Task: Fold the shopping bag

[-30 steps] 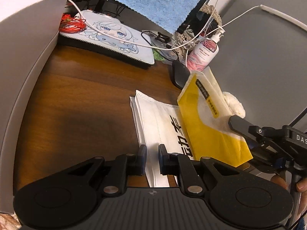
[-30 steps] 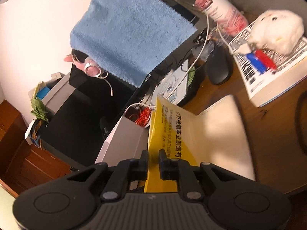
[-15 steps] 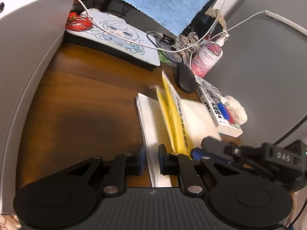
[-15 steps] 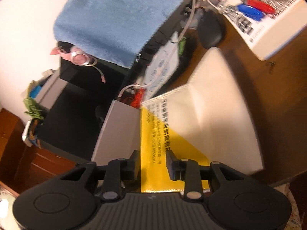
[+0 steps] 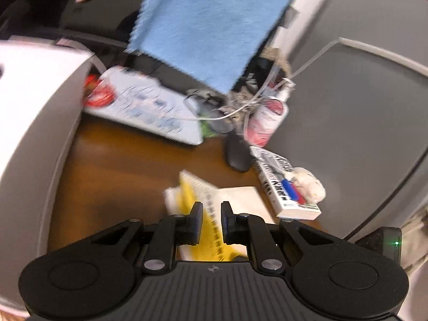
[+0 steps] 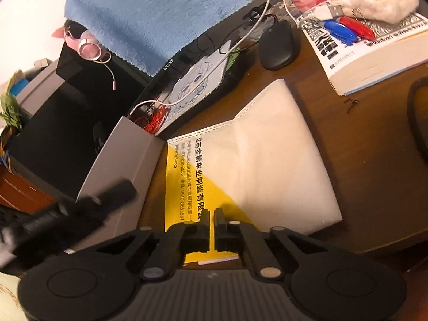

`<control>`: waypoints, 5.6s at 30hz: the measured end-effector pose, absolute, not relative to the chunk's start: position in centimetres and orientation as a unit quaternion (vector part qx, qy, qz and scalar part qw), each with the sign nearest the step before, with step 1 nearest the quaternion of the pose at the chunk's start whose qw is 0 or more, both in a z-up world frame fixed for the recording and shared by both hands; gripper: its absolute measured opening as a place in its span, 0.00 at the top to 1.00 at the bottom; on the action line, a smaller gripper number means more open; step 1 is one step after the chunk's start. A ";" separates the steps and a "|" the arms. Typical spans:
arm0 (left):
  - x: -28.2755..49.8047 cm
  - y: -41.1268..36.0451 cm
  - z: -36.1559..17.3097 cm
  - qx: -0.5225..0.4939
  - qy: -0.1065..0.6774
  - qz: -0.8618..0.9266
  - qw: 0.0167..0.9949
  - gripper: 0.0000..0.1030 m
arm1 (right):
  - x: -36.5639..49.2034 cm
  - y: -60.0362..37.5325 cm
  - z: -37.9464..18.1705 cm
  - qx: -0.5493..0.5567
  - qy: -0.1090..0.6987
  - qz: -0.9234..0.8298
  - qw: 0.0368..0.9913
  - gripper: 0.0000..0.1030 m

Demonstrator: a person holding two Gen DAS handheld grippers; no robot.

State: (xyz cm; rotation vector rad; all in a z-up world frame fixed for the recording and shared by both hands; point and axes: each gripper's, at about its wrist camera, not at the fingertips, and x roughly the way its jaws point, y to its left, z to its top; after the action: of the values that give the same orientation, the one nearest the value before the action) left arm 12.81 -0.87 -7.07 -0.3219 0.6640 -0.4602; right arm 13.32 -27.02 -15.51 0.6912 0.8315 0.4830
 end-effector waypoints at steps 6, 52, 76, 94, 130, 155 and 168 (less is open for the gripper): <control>15.5 -3.8 -10.4 -0.132 0.374 -0.226 0.890 0.88 | 12.7 -26.8 -15.4 0.309 0.385 0.223 0.840 1.00; 13.2 -3.4 -12.0 -0.106 0.377 -0.214 0.895 0.89 | 11.9 -28.9 -12.6 0.222 0.309 0.172 0.909 0.87; 13.4 -2.6 -12.3 -0.130 0.377 -0.225 0.889 0.89 | 11.0 -30.8 -13.0 0.358 0.305 0.253 0.845 0.82; 13.6 -1.9 -12.5 -0.141 0.377 -0.231 0.886 0.90 | 12.4 -27.2 -14.3 0.369 0.329 0.292 0.819 0.82; 16.1 -4.6 -7.7 -0.108 0.349 -0.247 0.898 0.93 | 11.6 -23.4 -14.0 0.193 0.341 0.237 0.889 1.00; 18.8 -4.4 -12.0 -0.104 0.381 -0.225 0.891 0.97 | 11.3 -22.5 -12.1 0.119 0.327 0.219 0.912 0.93; 17.6 -4.0 -11.7 -0.114 0.389 -0.242 0.882 0.98 | 10.9 -21.7 -13.1 0.088 0.316 0.204 0.922 1.00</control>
State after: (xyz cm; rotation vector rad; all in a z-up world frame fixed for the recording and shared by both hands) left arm 17.56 -3.99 -11.65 -0.2372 0.8101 -0.5031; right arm 10.93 -21.75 -13.13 0.1808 0.6496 0.4198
